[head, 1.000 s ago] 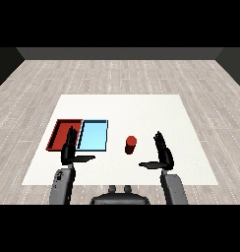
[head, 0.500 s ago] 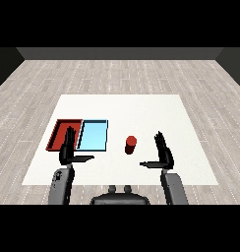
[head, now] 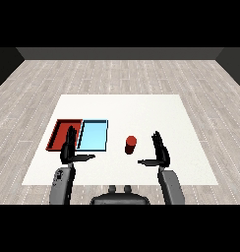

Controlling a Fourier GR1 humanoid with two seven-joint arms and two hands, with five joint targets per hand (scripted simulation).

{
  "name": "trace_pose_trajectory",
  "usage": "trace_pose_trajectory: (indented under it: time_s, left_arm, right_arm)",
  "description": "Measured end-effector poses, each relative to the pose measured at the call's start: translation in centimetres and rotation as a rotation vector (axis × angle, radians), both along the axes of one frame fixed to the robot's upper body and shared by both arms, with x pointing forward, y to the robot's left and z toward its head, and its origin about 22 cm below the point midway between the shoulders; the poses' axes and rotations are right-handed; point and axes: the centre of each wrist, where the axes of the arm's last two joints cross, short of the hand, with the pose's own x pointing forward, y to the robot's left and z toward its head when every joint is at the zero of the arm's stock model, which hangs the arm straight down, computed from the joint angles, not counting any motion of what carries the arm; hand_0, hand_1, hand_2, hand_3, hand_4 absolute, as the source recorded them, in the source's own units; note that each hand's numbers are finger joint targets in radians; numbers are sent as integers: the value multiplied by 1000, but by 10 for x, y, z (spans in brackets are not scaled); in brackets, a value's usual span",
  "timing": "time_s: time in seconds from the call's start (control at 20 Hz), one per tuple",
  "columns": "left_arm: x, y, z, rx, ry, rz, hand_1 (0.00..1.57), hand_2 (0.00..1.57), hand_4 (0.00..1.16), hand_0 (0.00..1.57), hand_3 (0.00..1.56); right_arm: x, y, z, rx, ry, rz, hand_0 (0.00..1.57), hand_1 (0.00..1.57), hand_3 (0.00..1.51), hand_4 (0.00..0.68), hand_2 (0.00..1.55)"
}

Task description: Pick the red can and put it in the red box

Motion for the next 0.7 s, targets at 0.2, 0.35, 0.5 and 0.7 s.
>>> trace_pose_trajectory:
  time_s: [0.2, 0.35, 0.5, 0.7]
  left_arm:
    - [0, -4, -5, -12, -3, 0, 0, 0, 0, 0, 0]
    - [2, -3, -7, -16, -2, -4, 0, 0, 0, 0, 0]
    - [-2, -8, -2, -25, -4, -6, 0, 0, 0, 0, 0]
    - [-2, 0, -6, -34, -7, -7, 0, 0, 0, 0, 0]
  right_arm:
    - [14, 7, 2, 16, 16, 9, 0, 0, 0, 0, 0]
    - [26, 17, -2, 43, 28, 12, 0, 0, 0, 0, 0]
    - [31, 20, -11, 61, 49, 11, 0, 0, 0, 0, 0]
    - [32, 28, -19, 88, 67, 17, 0, 0, 0, 0, 0]
